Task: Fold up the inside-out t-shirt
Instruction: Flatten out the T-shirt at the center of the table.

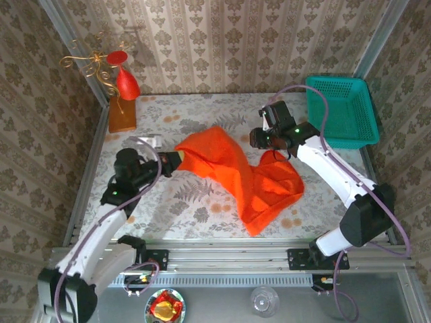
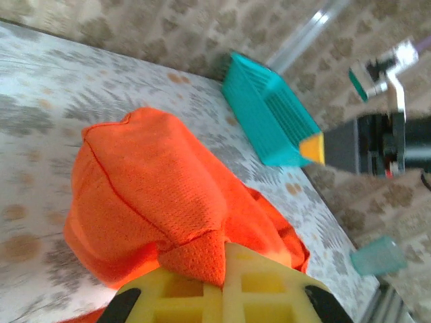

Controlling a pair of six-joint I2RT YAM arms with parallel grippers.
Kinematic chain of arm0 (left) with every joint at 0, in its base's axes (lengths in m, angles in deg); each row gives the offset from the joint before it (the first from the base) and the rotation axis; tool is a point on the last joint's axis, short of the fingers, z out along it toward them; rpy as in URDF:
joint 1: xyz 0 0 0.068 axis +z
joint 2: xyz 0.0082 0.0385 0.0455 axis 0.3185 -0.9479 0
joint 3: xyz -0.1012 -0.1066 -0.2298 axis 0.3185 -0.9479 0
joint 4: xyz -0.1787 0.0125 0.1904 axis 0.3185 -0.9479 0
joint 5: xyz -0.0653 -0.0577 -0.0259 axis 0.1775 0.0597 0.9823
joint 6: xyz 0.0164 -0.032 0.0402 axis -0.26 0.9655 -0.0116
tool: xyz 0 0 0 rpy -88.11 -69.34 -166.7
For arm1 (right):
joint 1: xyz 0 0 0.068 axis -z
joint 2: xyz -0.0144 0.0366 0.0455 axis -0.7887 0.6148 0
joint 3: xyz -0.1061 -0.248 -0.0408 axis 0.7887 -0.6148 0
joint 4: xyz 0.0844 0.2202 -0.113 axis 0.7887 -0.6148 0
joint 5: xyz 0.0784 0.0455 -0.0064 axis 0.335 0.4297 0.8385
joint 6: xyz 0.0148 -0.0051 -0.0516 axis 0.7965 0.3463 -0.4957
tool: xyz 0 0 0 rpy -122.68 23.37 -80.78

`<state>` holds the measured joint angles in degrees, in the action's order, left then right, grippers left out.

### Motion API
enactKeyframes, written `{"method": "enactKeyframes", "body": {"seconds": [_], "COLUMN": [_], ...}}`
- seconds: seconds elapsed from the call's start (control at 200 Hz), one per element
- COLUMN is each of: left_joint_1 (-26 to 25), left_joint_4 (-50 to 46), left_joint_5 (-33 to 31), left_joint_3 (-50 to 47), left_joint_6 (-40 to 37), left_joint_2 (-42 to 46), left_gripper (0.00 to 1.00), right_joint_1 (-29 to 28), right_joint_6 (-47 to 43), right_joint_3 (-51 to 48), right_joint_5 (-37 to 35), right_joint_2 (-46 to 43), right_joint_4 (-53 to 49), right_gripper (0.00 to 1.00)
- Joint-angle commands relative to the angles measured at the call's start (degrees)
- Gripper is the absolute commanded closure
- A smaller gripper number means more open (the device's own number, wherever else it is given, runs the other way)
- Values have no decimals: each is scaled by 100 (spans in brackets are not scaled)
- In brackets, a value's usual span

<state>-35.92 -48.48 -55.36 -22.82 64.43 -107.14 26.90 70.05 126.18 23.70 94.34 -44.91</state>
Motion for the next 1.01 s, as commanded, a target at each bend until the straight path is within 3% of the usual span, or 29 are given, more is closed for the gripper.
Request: {"method": "enactKeyframes", "body": {"seconds": [0.0,0.24,0.44,0.565,0.785,1.0], "left_joint_1": [432,960,961,961,961,961], "left_joint_4": [-1253,-1397,-1357,-1356,-1430,-1390], "left_joint_5": [-88,287,312,333,356,321], "left_joint_3": [-38,-161,-152,-187,-214,-231], "left_joint_6": [-82,-76,-85,-76,-102,-86], "left_joint_2": [381,533,495,528,604,644], "left_gripper": [100,100,100,100,100,100], "right_joint_1": [-160,-915,-1547,-1698,-2358,-2894], "right_joint_6": [328,1706,4947,6222,6779,7136], "right_joint_3": [-517,-2123,-3242,-3450,-2563,-2142], "right_joint_5": [141,22,-274,-291,-574,-389], "right_joint_2": [-348,-1102,-1362,-1452,-818,207], "right_joint_4": [-386,-477,-48,74,-601,-828], "right_gripper": [62,58,53,55,59,62]}}
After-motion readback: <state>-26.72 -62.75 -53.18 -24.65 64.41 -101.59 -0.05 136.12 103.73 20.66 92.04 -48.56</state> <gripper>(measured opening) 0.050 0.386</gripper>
